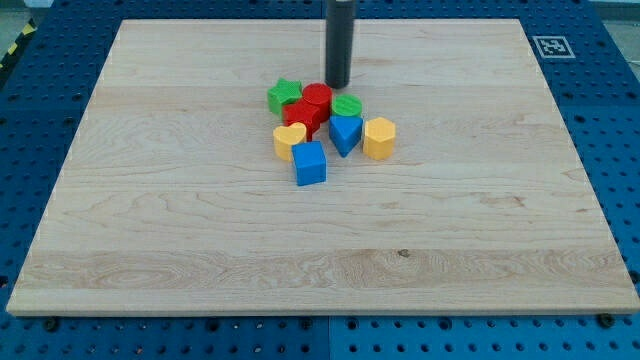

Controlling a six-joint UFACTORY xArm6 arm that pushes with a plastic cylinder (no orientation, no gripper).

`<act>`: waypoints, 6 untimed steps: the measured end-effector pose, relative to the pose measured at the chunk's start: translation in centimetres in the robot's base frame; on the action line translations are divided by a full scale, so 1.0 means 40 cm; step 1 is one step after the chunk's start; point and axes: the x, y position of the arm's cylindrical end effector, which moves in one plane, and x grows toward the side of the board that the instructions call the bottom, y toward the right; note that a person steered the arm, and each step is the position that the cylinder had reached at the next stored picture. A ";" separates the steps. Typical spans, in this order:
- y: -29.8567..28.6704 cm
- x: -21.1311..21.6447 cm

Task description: Move your arm at the green star

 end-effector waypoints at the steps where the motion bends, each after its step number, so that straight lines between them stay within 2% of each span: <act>1: -0.142 -0.008; 2: -0.244 0.015; 4: -0.247 0.090; 5: -0.267 0.066; 6: -0.223 -0.009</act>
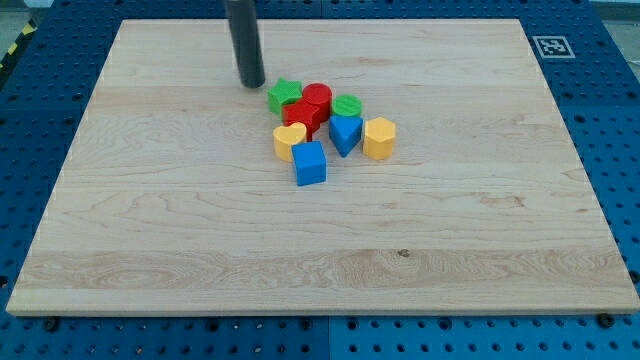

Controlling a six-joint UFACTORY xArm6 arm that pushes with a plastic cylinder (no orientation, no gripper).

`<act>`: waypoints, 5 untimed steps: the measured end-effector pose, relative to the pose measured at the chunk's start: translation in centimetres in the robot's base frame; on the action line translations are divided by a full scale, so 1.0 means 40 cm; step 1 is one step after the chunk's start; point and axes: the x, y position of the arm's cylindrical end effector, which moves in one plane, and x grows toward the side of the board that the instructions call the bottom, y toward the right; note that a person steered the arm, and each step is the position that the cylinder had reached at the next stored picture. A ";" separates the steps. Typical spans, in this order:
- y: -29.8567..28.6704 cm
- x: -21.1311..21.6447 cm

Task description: Move your arm at the green star

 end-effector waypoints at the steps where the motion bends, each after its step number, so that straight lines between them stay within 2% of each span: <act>1: 0.065 -0.064; 2: 0.137 -0.067; 3: 0.138 0.007; 4: 0.109 0.083; 5: 0.059 0.116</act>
